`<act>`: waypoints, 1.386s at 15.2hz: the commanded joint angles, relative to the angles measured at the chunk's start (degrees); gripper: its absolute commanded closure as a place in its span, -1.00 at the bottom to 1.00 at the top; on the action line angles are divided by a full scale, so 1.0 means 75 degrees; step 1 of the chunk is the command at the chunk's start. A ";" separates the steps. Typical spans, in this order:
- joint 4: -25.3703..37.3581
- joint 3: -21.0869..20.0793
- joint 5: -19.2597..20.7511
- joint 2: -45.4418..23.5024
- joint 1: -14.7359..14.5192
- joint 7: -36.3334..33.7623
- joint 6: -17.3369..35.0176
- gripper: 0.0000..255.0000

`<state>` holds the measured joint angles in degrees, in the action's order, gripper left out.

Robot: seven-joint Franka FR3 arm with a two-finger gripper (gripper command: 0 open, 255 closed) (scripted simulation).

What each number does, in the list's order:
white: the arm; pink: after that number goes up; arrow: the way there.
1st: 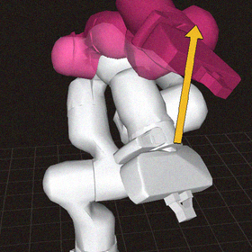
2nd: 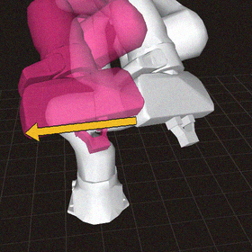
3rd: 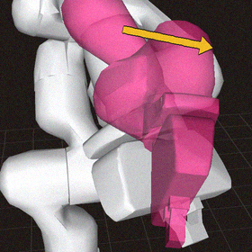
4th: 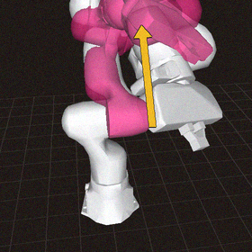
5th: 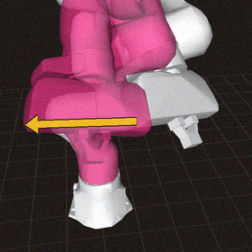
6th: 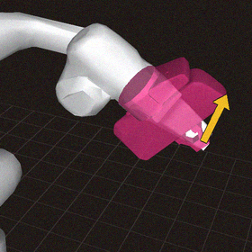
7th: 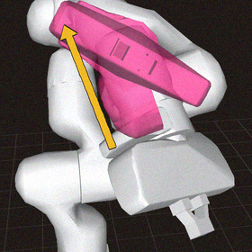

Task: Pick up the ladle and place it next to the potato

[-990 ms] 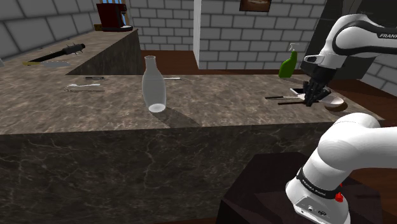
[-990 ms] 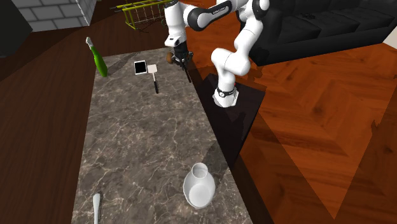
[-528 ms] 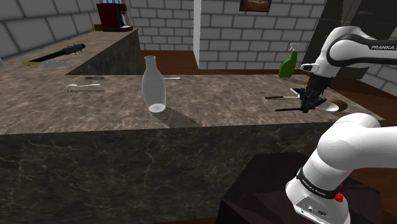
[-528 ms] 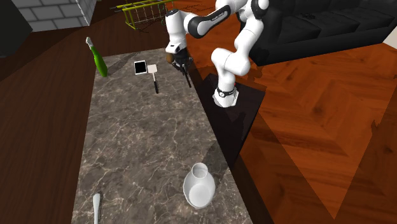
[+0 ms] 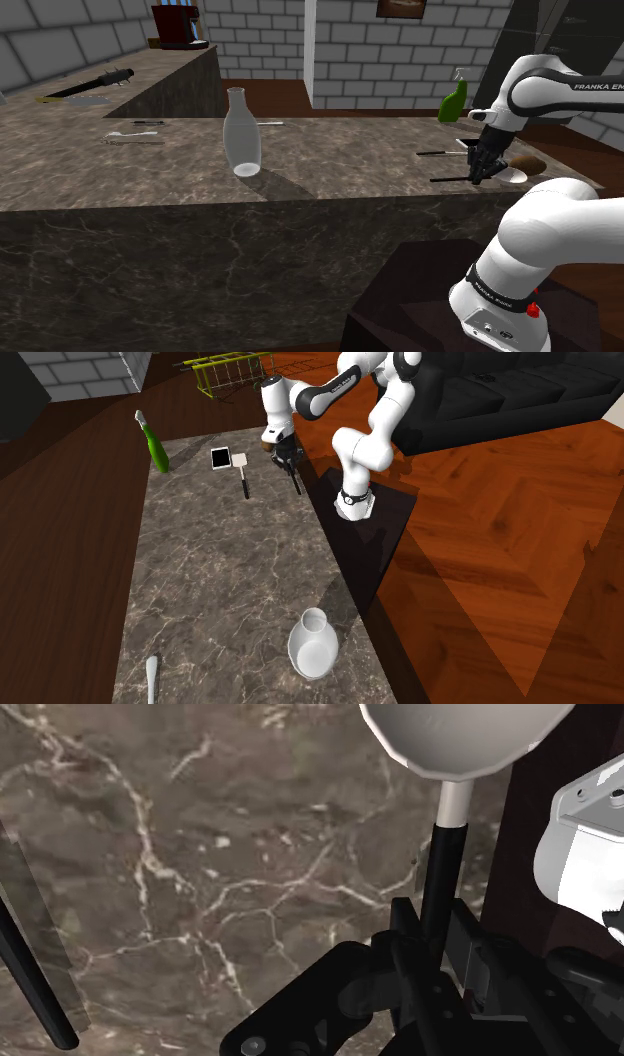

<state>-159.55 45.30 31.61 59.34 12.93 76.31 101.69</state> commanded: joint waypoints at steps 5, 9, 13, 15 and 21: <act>-0.0004 0.0003 0.0003 0.0000 0.0002 0.0000 0.0004 -1.00; -0.0004 0.0002 0.0003 0.0000 0.0002 0.0000 0.0004 -1.00; 0.0674 -0.0421 -0.0406 0.0075 -0.0139 0.0048 -0.0717 -1.00; 0.0863 -0.0521 -0.0505 0.0069 -0.0177 0.0062 -0.0894 -1.00; 0.0863 -0.0521 -0.0505 0.0068 -0.0176 0.0063 -0.0894 -1.00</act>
<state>-153.09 41.41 27.84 59.85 11.61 76.79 95.01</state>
